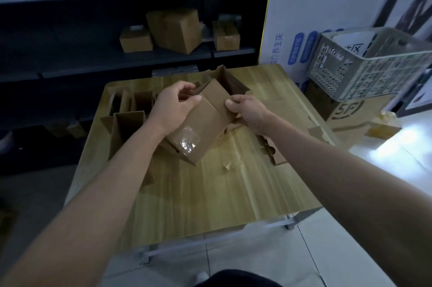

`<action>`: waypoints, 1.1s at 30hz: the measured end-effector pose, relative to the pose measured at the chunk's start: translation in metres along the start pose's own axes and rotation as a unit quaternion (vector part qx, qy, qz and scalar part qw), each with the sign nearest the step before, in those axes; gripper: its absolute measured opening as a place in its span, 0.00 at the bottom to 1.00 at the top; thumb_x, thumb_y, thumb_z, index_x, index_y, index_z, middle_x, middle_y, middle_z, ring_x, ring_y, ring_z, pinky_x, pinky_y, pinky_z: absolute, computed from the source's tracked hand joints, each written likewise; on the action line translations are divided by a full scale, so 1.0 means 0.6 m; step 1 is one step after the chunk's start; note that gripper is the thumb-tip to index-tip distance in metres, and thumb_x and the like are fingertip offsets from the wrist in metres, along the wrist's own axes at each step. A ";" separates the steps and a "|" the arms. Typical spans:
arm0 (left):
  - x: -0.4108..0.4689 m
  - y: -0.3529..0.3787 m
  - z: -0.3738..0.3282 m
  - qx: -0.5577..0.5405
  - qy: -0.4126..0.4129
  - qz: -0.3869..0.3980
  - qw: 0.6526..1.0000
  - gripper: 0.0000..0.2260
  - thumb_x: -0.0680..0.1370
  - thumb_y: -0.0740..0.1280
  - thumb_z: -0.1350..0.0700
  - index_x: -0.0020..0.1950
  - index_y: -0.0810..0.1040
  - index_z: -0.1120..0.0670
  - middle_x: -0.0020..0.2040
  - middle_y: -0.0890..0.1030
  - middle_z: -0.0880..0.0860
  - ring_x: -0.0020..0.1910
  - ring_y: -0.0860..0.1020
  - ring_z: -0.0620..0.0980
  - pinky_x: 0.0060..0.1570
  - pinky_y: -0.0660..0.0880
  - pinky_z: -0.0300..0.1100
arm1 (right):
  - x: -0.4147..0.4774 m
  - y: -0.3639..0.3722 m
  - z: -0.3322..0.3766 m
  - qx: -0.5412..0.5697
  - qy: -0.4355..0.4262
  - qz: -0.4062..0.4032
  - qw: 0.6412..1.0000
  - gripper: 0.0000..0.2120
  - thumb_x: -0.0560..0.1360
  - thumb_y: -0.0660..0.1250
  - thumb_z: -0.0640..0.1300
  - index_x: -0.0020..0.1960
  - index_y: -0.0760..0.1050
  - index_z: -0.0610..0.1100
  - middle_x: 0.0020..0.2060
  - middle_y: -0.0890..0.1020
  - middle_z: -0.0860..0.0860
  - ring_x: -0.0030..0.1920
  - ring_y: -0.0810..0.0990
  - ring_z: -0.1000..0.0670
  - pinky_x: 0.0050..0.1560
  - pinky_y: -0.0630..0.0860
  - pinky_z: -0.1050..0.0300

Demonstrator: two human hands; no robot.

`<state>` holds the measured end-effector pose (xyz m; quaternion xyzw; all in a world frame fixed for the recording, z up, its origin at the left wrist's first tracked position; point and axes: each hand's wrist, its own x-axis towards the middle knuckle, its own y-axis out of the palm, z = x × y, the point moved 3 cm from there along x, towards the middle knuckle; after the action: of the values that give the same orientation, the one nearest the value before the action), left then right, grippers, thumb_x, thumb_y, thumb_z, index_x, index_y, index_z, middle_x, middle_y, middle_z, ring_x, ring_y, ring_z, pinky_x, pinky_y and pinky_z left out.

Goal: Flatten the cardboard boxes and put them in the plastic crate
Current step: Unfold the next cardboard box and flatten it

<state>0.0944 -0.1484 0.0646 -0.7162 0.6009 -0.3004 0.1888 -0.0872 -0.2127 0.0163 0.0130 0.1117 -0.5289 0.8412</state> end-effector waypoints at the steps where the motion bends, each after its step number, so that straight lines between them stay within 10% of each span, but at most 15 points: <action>1: 0.000 0.002 -0.012 0.002 0.002 0.014 1.000 0.16 0.77 0.67 0.51 0.64 0.73 0.52 0.56 0.76 0.47 0.54 0.74 0.43 0.48 0.69 0.34 | -0.001 -0.009 0.000 0.021 0.005 -0.004 1.000 0.07 0.79 0.62 0.44 0.46 0.78 0.46 0.39 0.80 0.52 0.42 0.78 0.52 0.44 0.77 0.55; 11: -0.001 0.024 -0.108 0.016 0.020 0.135 0.991 0.12 0.74 0.70 0.48 0.57 0.77 0.46 0.50 0.78 0.40 0.50 0.76 0.37 0.45 0.70 0.33 | -0.026 -0.106 0.012 0.033 0.061 -0.084 0.994 0.06 0.78 0.64 0.46 0.46 0.74 0.43 0.43 0.75 0.46 0.41 0.76 0.48 0.30 0.77 0.56; 26: -0.001 0.246 -0.094 0.132 -0.043 0.352 0.926 0.52 0.53 0.71 0.27 0.74 0.61 0.44 0.72 0.65 0.47 0.68 0.66 0.48 0.61 0.66 0.44 | -0.110 -0.271 -0.087 -0.081 0.297 -0.219 0.926 0.02 0.79 0.57 0.42 0.51 0.64 0.44 0.46 0.69 0.46 0.44 0.71 0.40 0.31 0.79 0.37; 33: 0.005 0.335 -0.049 0.090 -0.042 0.432 0.896 0.45 0.66 0.77 0.46 0.76 0.55 0.47 0.73 0.61 0.51 0.68 0.65 0.52 0.62 0.68 0.44 | -0.142 -0.273 -0.141 -0.059 0.354 -0.266 0.894 0.21 0.79 0.55 0.44 0.71 0.61 0.43 0.64 0.68 0.40 0.58 0.72 0.36 0.33 0.79 0.41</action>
<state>-0.0749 -0.1902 -0.0395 -0.3777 0.8132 -0.2119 0.3888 -0.2834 -0.1976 -0.0332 0.1199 0.4327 -0.6858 0.5728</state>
